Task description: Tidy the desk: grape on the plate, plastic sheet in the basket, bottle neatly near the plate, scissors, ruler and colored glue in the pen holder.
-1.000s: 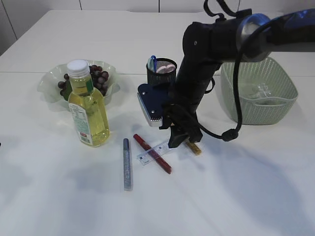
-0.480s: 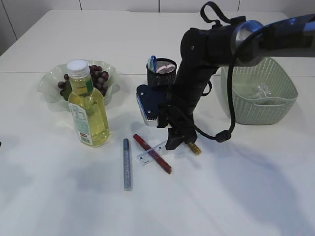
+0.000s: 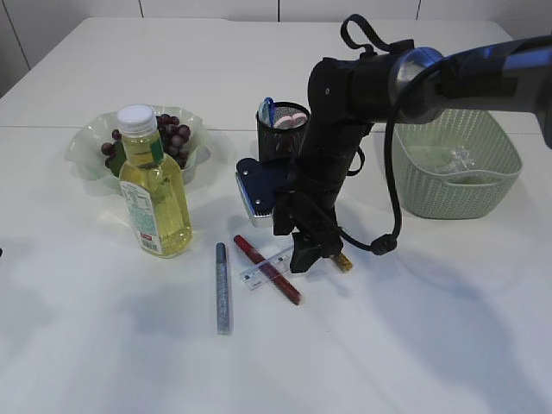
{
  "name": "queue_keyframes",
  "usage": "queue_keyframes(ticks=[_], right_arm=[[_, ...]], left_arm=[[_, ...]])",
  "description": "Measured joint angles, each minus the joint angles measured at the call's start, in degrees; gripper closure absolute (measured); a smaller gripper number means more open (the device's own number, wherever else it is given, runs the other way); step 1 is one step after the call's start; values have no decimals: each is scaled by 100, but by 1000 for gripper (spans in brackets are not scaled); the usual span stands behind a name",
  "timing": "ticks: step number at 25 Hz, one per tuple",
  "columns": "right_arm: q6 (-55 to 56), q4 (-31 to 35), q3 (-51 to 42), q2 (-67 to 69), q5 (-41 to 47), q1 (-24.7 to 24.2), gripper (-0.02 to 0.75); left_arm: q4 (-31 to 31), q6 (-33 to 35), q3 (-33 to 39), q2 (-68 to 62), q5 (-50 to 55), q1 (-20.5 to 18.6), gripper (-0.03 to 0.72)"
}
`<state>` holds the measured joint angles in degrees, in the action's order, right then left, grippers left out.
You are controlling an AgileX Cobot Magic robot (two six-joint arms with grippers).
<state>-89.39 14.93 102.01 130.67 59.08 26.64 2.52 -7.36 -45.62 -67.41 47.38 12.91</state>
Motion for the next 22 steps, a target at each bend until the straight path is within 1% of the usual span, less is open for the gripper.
queue_keyframes(ticks=[22], right_arm=[[252, -233, 13, 145, 47, -34, 186]], left_arm=[[0, 0, 0, 0, -9, 0, 380]])
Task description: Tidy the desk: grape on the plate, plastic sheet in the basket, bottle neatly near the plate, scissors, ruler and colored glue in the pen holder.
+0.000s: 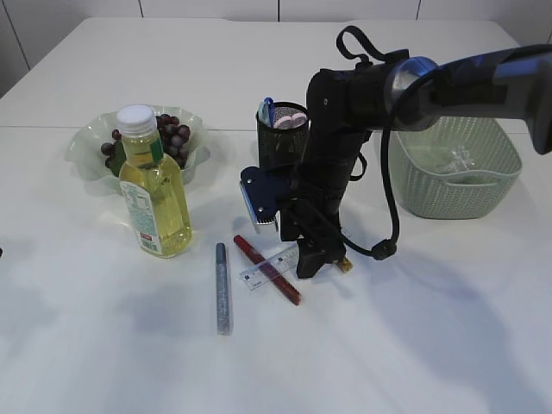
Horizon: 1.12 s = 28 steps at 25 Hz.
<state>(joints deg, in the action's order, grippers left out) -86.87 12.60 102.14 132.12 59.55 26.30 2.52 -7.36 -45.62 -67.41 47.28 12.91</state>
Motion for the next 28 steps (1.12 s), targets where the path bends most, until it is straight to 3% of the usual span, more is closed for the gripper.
queue_keyframes(ticks=[13, 22, 28], right_arm=[[16, -35, 0, 60, -10, 0, 197], [28, -71, 0, 68, 11, 0, 403], [28, -143, 3, 68, 22, 0, 440]], left_arm=[[0, 0, 0, 0, 0, 0, 380], [0, 0, 0, 0, 0, 0, 380], [0, 0, 0, 0, 0, 0, 380]])
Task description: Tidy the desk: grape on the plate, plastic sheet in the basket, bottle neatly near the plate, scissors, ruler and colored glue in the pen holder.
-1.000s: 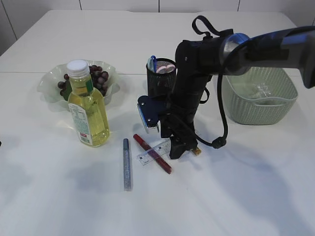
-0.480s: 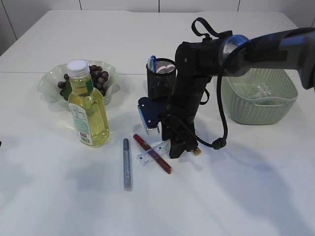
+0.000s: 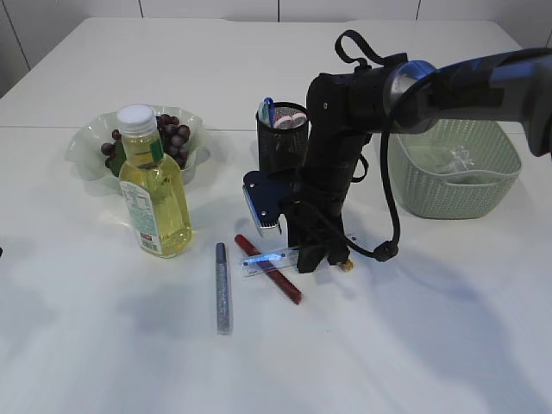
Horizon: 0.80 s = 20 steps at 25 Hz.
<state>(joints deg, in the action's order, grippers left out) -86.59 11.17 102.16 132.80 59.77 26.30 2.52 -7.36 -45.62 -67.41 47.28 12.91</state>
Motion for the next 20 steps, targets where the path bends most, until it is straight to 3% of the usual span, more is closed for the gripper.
queue_keyframes(ticks=[9, 20], right_arm=[[18, -20, 10, -36, 81, 0, 442], [18, 744, 10, -759, 226, -351, 442]], left_arm=[[-29, 0, 0, 0, -3, 0, 380], [-77, 0, 0, 0, -3, 0, 380]])
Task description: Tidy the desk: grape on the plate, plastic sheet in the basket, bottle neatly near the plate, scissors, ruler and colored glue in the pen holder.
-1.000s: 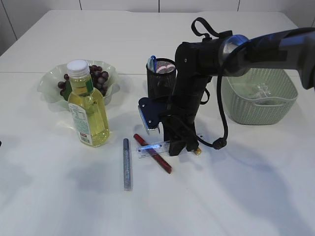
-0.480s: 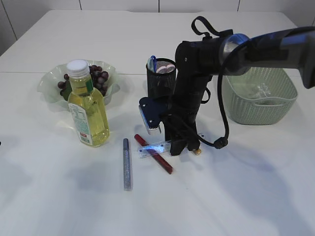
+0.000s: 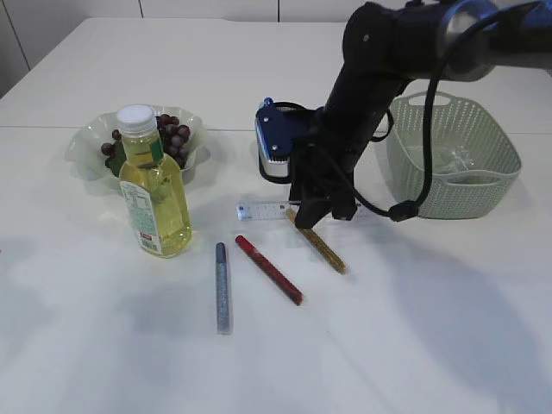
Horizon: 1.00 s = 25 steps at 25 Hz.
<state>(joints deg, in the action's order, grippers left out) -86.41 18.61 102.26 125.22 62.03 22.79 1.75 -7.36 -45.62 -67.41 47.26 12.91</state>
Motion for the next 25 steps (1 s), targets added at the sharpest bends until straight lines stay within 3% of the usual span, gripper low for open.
queue_keyframes(ticks=[9, 16, 25], right_arm=[[0, 1506, 0, -641, -268, -706, 442], [-341, 2870, 0, -654, -970, -960, 442], [-1396, 5993, 0, -400, -1493, -1410, 442]], left_arm=[[0, 0, 0, 0, 122, 0, 379], [0, 0, 0, 0, 214, 0, 380], [47, 0, 0, 0, 495, 0, 380]])
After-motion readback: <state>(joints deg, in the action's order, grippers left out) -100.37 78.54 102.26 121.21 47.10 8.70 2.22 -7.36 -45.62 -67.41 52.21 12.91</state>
